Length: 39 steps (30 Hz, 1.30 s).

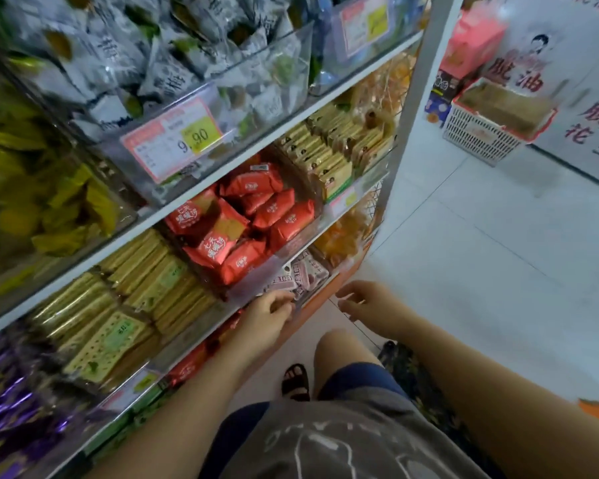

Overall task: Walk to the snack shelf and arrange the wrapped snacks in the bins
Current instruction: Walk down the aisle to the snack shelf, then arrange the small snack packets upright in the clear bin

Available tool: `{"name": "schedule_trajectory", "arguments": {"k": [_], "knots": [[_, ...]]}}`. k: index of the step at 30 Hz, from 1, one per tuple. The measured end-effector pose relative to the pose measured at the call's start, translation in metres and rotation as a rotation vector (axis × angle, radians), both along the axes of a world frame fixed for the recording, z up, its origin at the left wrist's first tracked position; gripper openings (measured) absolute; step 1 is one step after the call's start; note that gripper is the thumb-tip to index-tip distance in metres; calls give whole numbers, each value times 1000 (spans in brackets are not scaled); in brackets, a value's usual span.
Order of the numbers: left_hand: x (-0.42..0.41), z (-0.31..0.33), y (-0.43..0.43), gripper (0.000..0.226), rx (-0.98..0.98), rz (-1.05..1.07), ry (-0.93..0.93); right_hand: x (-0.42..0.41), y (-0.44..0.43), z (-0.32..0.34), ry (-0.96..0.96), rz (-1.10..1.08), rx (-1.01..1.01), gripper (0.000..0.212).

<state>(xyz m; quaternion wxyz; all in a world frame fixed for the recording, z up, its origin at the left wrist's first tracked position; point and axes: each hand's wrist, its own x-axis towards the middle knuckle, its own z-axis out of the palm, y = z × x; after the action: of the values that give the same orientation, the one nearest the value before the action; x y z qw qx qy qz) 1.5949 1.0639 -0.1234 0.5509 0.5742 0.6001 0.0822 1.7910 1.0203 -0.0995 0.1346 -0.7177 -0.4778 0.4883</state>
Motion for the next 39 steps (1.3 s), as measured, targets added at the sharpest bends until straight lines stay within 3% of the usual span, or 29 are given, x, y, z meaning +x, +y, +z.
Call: {"name": "schedule_trajectory", "arguments": {"k": [10,18,23,28,31,34,39], "knots": [[71,3,45,19,1,0,-67,72,52,-2,-84,72,-50,21],[130,-28,56,15,15,479,-17,135,144,-12,-95,561,101,15],[154,-61,47,35,59,559,170,158,173,-52,-96,770,59,20],[146,-111,52,25,157,619,195,139,179,-119,-75,891,139,16],[125,-156,64,30,385,490,374,107,191,-168,-64,944,278,29],[103,-210,81,47,651,240,623,91,208,-223,-218,1085,536,50],[83,-278,94,62,719,10,665,96,225,-291,-382,1332,797,69]]}}
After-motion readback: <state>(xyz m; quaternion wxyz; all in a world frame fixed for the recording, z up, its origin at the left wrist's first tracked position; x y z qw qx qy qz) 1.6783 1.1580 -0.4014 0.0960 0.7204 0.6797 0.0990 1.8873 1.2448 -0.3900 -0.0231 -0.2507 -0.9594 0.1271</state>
